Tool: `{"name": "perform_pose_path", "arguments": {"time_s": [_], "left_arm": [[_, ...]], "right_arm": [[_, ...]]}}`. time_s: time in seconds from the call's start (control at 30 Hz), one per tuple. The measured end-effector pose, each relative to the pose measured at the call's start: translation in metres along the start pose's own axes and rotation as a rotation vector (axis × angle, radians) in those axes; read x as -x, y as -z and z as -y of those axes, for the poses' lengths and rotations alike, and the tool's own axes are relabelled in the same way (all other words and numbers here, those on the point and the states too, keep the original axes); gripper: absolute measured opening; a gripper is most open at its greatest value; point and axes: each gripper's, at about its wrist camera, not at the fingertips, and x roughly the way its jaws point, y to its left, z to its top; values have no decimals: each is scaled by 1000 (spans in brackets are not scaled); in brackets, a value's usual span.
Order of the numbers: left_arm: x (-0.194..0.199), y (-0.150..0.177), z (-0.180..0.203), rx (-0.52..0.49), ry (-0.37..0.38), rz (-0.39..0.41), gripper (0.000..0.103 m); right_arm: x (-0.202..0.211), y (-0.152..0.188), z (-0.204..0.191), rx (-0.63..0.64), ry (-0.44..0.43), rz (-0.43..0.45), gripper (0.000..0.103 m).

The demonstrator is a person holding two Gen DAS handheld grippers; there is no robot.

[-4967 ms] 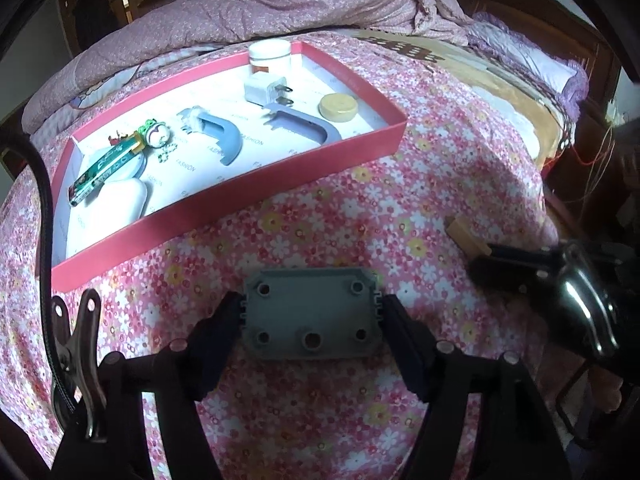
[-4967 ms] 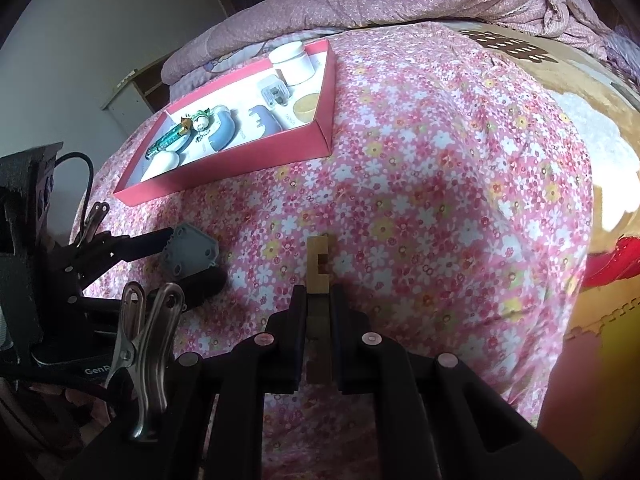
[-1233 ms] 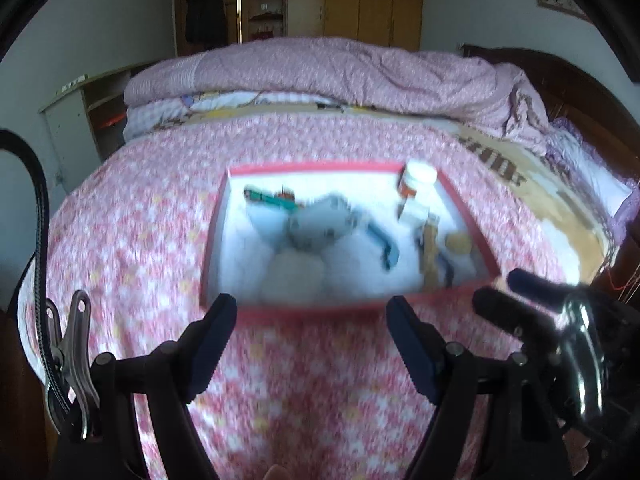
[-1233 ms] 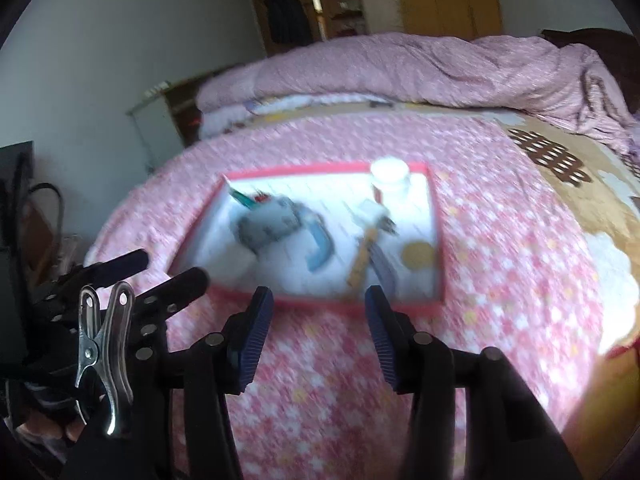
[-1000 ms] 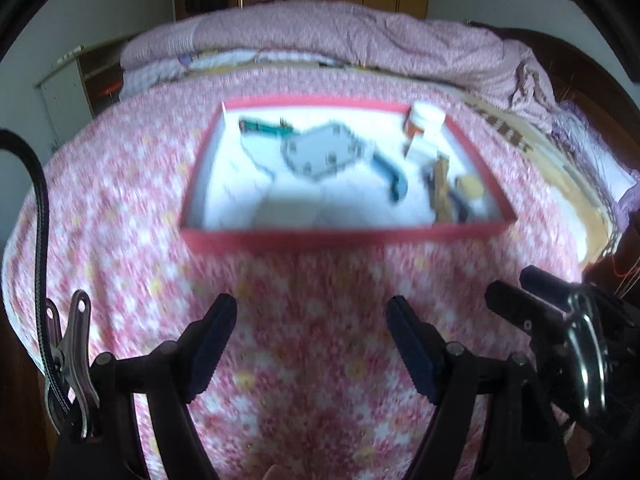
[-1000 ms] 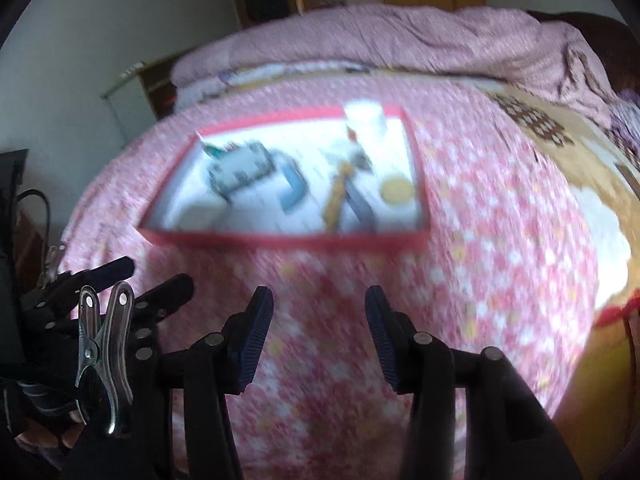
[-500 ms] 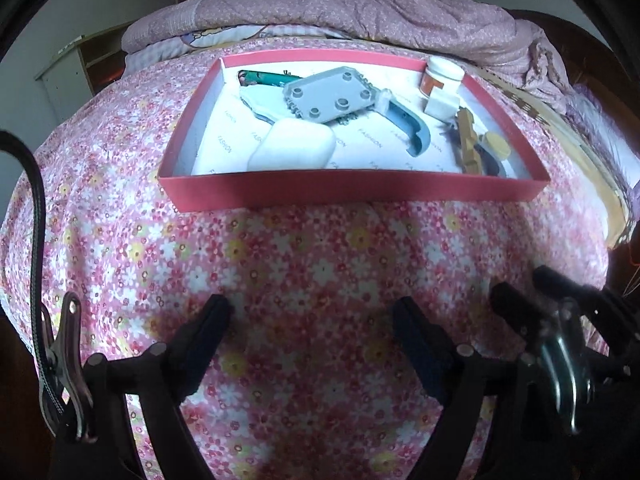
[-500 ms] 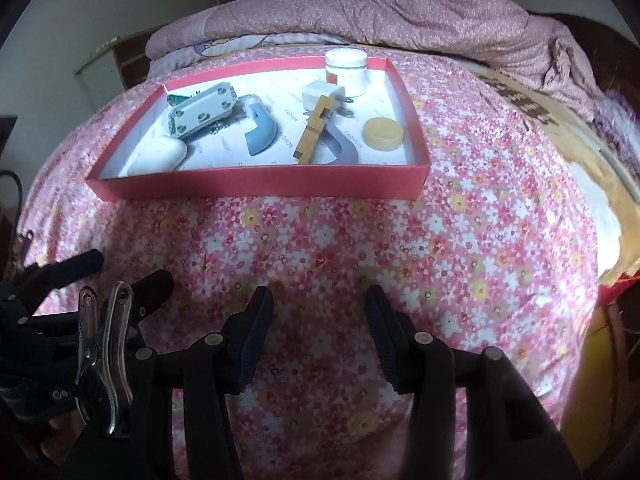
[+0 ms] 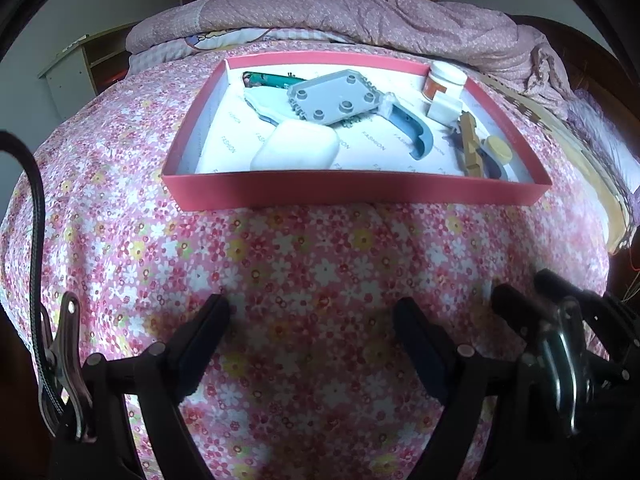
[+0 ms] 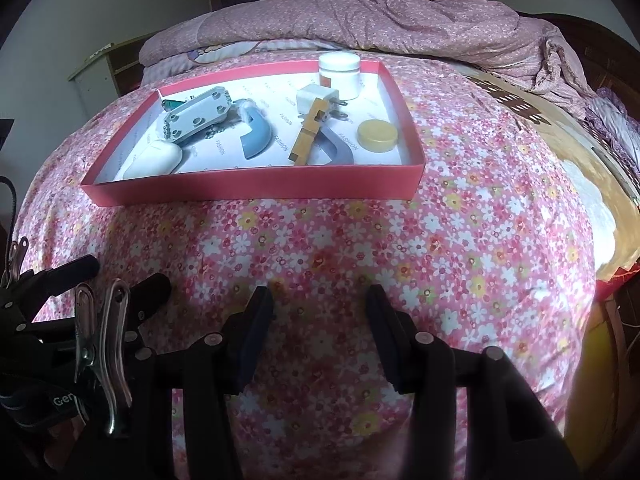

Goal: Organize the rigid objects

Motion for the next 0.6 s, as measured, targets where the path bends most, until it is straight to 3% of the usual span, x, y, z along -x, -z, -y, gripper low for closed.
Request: {"name": "perform_pose_path", "arguments": {"time_s": [0.6], "left_arm": [[2,0,-1,-1,-1,-8,88]], "right_arm": [[0,-1,0,-18,17,-12,50]]}}
